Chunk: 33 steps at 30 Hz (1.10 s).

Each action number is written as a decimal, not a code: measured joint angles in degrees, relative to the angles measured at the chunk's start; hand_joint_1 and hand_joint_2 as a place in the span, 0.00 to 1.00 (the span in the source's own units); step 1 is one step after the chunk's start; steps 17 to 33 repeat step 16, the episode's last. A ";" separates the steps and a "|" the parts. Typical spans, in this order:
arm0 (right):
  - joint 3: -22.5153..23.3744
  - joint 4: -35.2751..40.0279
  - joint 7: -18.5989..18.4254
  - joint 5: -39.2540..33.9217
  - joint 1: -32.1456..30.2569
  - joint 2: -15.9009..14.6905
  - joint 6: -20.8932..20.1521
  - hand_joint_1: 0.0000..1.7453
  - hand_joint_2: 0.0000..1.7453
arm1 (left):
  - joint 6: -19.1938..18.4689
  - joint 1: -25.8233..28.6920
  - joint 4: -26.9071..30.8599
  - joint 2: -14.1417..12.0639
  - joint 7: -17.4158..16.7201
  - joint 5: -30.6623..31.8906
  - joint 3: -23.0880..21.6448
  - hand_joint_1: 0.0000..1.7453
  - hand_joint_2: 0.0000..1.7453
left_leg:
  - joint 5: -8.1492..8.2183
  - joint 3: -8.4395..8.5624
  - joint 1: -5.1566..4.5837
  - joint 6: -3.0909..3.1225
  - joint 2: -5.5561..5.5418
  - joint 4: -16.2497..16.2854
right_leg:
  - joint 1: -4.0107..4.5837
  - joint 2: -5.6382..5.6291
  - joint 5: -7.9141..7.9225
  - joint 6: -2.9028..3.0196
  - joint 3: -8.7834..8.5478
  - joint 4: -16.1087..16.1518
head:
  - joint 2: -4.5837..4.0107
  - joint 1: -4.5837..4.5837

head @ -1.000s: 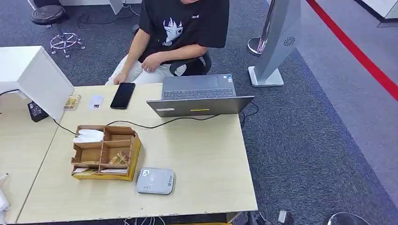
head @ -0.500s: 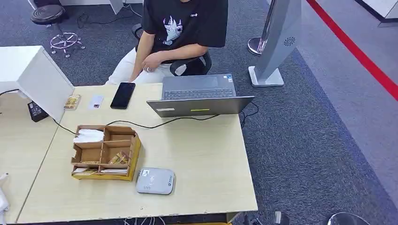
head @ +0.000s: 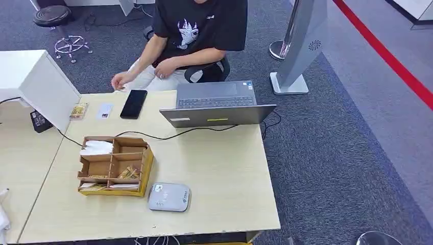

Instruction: Pass the card to the sensor for recognition and then transmit it.

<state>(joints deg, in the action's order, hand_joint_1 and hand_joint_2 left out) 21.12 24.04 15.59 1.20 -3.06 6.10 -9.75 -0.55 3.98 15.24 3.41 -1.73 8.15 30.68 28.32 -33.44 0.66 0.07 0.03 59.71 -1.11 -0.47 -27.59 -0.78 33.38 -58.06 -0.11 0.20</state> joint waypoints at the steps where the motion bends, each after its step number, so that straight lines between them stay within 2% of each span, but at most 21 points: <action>1: -1.11 -0.02 -0.89 0.00 -0.33 -0.17 0.54 0.00 1.00 | 0.04 0.20 0.26 -0.22 0.06 -0.44 -1.66 0.00 1.00 | 0.00 0.00 0.00 0.00 0.00 0.00 | 0.00 0.00 0.00 0.00 0.00 0.00 | 0.00 -0.05; 16: -16.38 -0.41 -13.91 -1.01 -4.72 -4.46 8.83 0.00 1.00 | 0.52 3.35 4.94 -2.36 1.42 -7.27 -23.74 0.00 1.00 | 0.06 -0.03 0.00 0.06 0.00 0.00 | 0.00 0.00 -0.05 -0.05 -0.01 0.00 | 0.00 0.00; 33: -16.38 -0.41 -13.91 -1.01 -4.72 -4.46 8.83 0.00 1.00 | 0.52 3.35 4.94 -2.36 1.42 -7.27 -23.74 0.00 1.00 | 0.06 -0.03 0.00 0.06 0.00 0.00 | 0.00 0.00 -0.05 -0.05 -0.01 0.00 | 0.00 0.00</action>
